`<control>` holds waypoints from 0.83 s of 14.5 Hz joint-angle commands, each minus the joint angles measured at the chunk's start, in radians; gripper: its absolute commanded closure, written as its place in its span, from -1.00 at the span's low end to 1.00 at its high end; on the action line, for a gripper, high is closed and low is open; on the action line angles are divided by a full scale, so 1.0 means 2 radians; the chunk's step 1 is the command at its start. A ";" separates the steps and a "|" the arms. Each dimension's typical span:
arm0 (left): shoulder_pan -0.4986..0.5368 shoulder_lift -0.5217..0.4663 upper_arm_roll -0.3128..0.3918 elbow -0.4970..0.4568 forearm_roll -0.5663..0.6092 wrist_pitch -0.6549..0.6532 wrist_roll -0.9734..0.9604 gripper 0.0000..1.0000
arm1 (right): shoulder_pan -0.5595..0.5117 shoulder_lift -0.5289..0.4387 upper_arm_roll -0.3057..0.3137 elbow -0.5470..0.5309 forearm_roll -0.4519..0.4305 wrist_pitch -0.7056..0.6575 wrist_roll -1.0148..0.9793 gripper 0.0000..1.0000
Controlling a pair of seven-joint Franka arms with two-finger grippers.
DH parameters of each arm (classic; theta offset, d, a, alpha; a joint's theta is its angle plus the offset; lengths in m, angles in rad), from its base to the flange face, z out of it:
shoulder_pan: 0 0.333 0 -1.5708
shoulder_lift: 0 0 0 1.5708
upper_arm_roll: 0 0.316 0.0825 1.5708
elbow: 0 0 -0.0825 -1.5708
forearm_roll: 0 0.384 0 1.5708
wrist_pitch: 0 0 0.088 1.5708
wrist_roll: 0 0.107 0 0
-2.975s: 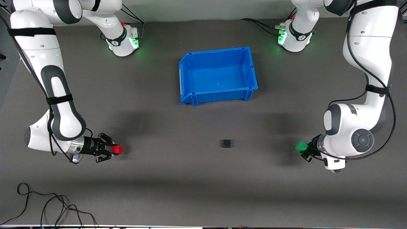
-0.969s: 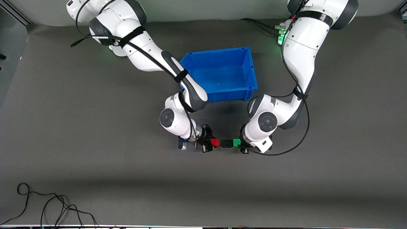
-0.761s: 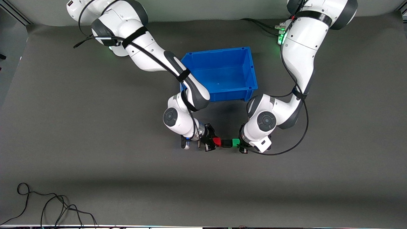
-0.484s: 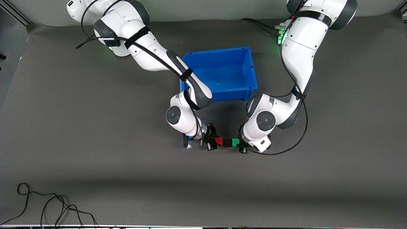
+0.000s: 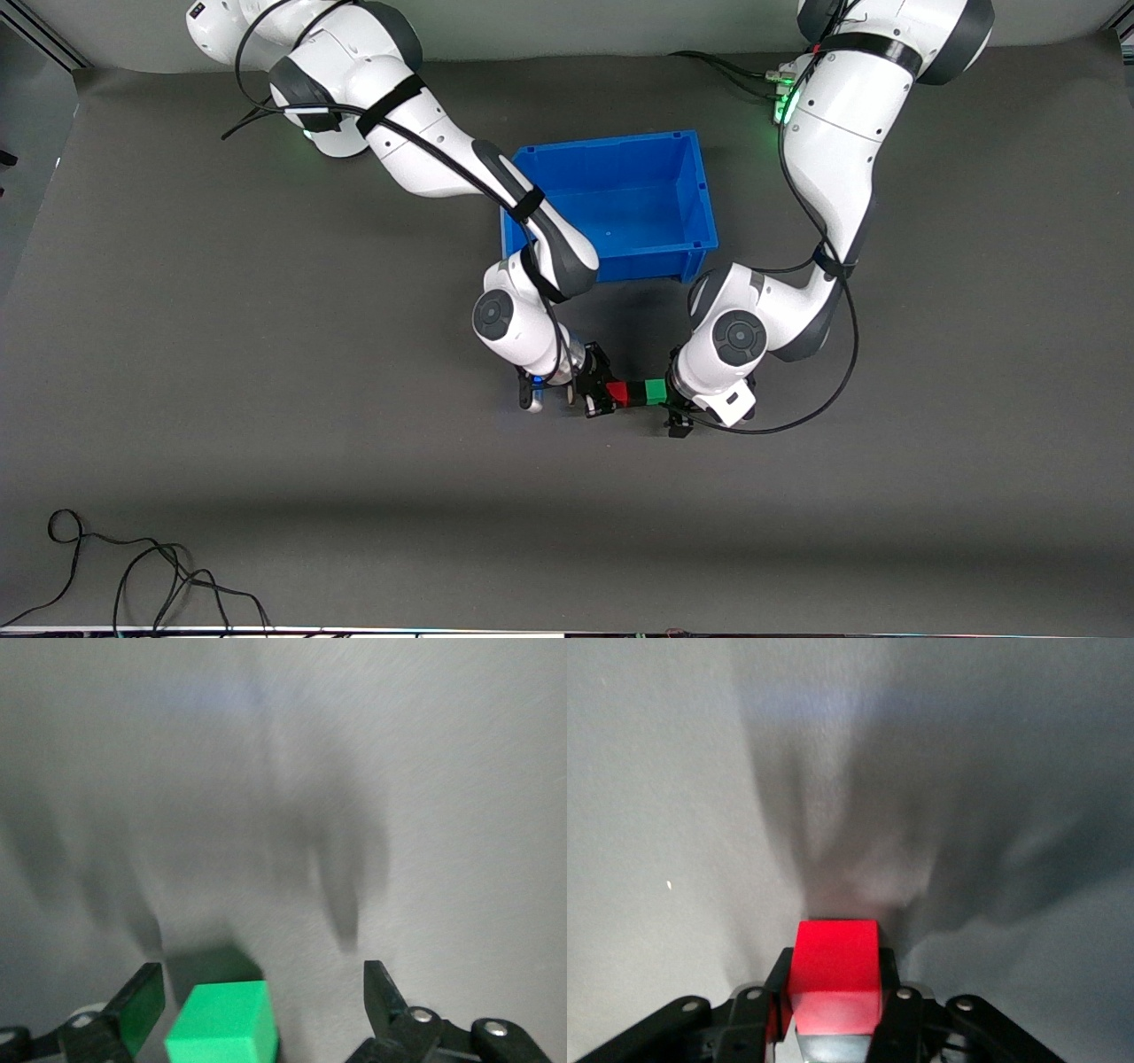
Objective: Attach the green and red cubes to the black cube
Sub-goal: 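Open the left gripper and lift away while the right gripper releases red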
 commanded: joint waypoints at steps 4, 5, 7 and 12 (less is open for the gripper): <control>0.083 -0.097 0.006 0.002 0.011 -0.149 0.153 -1.00 | -0.001 0.002 -0.012 0.021 -0.007 0.001 0.005 -1.00; 0.105 -0.106 0.006 0.002 0.011 -0.180 0.207 -1.00 | -0.010 -0.009 -0.013 0.016 -0.007 -0.005 0.006 -1.00; 0.150 -0.125 0.005 0.001 0.010 -0.239 0.324 -1.00 | -0.027 -0.031 -0.014 0.004 -0.009 -0.042 0.005 -1.00; 0.216 -0.186 0.009 -0.017 0.019 -0.305 0.595 -1.00 | -0.038 -0.080 -0.078 -0.005 -0.074 -0.180 -0.028 -1.00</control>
